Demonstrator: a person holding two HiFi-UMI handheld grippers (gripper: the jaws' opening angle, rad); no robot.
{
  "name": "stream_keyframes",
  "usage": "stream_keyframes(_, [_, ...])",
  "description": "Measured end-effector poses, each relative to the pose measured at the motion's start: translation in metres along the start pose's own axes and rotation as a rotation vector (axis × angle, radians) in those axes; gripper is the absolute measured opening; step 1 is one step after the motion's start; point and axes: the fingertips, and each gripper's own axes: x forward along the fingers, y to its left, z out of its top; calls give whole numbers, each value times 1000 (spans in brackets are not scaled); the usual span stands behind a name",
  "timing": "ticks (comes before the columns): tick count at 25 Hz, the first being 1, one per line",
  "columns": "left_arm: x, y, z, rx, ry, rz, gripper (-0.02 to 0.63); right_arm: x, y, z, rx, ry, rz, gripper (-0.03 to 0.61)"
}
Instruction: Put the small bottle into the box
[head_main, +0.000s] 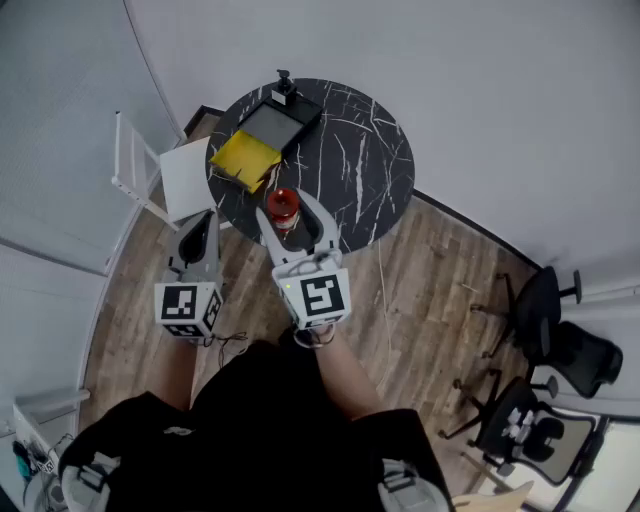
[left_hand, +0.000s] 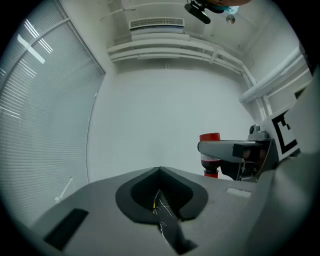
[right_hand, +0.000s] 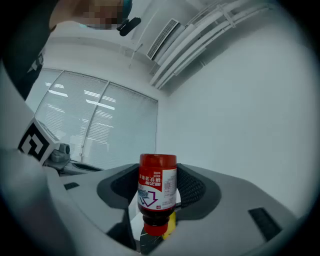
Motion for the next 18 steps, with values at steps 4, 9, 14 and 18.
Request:
stream_keyframes(4, [-14, 2, -4, 7, 18, -19, 0, -6, 13, 0, 1, 2, -7, 213])
stream_keyframes(9, [-31, 4, -15, 5, 53, -37, 0, -14, 27, -4, -17, 23, -11, 213])
stream_keyframes(14, [-37, 12, -35, -12, 86, -36, 0, -8, 35, -20, -5, 57, -6, 213])
stream_keyframes(18, [-22, 28, -48, -24, 118, -19, 0, 11, 27, -37, 18, 80, 0, 213])
